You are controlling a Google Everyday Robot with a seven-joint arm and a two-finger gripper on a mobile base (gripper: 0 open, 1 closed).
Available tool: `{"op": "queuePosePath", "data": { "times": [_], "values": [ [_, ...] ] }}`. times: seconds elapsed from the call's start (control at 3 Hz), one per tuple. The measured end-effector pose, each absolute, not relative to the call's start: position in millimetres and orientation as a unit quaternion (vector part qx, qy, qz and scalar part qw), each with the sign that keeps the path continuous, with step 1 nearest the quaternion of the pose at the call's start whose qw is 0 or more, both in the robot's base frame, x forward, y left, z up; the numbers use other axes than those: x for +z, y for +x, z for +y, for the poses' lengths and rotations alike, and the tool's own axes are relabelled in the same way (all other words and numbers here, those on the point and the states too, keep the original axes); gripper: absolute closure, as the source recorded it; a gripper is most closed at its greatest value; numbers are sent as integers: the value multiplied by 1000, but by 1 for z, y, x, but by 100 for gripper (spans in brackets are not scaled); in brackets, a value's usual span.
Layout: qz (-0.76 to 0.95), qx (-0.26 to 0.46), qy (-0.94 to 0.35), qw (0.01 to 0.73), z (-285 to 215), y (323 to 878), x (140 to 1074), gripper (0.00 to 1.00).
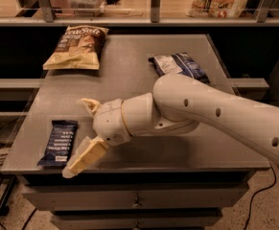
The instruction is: Move rxbar blueberry near brown chip bag
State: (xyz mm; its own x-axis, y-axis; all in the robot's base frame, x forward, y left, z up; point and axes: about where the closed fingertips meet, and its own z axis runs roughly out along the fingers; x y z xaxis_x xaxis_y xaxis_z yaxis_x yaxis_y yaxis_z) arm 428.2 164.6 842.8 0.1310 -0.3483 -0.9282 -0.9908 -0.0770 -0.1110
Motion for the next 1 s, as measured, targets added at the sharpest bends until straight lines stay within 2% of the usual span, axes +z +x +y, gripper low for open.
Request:
{"op": "queuePosePath", "data": {
  "times": [0.67,1.0],
  "values": [
    [523,401,-628,415,187,432,830,0],
    [524,403,-627,413,190,433,826,18]
  ]
}}
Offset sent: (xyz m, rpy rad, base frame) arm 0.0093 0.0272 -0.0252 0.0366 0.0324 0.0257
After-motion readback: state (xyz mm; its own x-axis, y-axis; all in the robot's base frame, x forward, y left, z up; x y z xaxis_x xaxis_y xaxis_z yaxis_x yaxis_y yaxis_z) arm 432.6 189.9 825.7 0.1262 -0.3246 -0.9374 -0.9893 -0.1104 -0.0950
